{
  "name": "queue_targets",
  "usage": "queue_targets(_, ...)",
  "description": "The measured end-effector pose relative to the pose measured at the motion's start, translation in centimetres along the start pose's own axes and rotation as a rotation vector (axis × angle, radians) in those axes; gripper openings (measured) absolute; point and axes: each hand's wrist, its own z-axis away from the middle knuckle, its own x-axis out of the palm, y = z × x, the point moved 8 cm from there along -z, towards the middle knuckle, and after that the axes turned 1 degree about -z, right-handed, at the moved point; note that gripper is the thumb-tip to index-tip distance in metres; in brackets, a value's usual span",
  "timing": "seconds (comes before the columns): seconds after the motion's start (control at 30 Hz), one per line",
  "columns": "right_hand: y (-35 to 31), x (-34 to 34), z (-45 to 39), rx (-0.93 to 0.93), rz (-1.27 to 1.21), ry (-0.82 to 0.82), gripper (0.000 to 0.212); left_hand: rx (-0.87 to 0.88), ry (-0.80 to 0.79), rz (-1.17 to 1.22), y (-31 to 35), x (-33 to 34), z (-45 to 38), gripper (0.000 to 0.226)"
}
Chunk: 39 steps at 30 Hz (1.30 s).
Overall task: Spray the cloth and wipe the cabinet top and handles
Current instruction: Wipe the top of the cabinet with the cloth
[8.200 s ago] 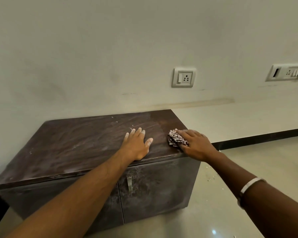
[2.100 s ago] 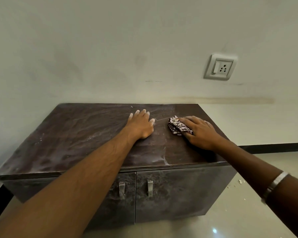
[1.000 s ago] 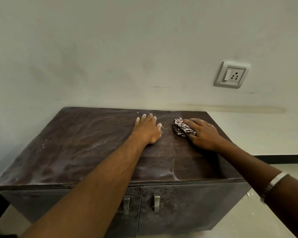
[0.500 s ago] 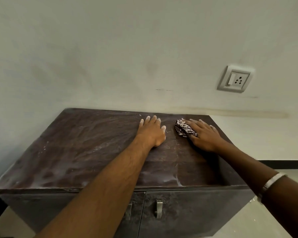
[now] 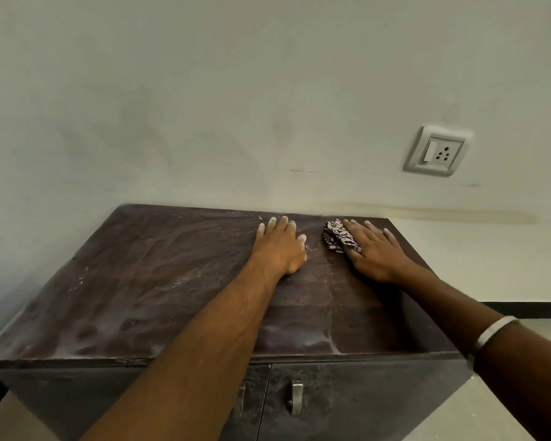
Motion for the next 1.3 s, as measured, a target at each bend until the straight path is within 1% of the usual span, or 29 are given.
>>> queue_targets(0.23,-2.5,-0.3,-1.6,-0.073,-0.024,0.032,0.06,0.002,0.025,0.015,0.4,-0.4,-0.3,0.059)
queue_targets(0.37,-1.9,-0.3,-0.5,-0.137,-0.033,0.07,0.058,0.011,0.014,0.01,0.8,-0.1,-0.3,0.059)
queue_targets(0.43,-1.0,-0.5,-0.7,-0.128,-0.034,0.065,0.057,0.012,0.011,0.012,0.7,0.0,-0.2,0.059)
queue_targets(0.5,-0.2,-0.7,-1.5,-0.073,-0.027,0.06,0.057,0.01,0.012,0.007,0.6,0.0,-0.2,0.059)
queue_targets(0.63,-0.9,-0.5,-3.6,-0.014,-0.005,0.018,0.058,-0.002,0.014,0.012,0.3,0.0,-0.3,0.059)
queue_targets(0.7,-1.8,-0.1,-4.0,-0.032,-0.007,0.01,0.059,-0.004,0.018,0.015,0.4,-0.1,-0.5,0.058)
queue_targets(0.87,-2.0,-0.4,-2.7,-0.149,-0.025,0.068,0.056,-0.007,0.018,0.016,0.5,0.1,-0.6,0.059)
queue_targets(0.93,-1.0,-0.6,-2.9,-0.12,-0.024,0.06,0.055,-0.01,0.016,0.02,0.4,0.1,-0.6,0.059)
queue_targets(1.0,-0.1,-0.7,-3.9,-0.049,-0.016,0.044,0.056,-0.01,0.019,0.021,0.3,0.1,-0.5,0.059)
queue_targets(1.1,-0.6,-0.5,-5.4,0.005,-0.001,0.011,0.058,-0.003,0.029,0.018,0.4,-0.1,-0.4,0.059)
queue_targets(1.2,-2.6,-0.1,-6.0,-0.03,-0.02,0.008,0.06,-0.003,0.034,0.028,0.4,-0.4,-0.5,0.058)
queue_targets(1.3,-3.3,0.0,-5.4,-0.097,-0.049,0.051,0.059,-0.004,0.029,0.031,0.3,-0.4,-0.5,0.058)
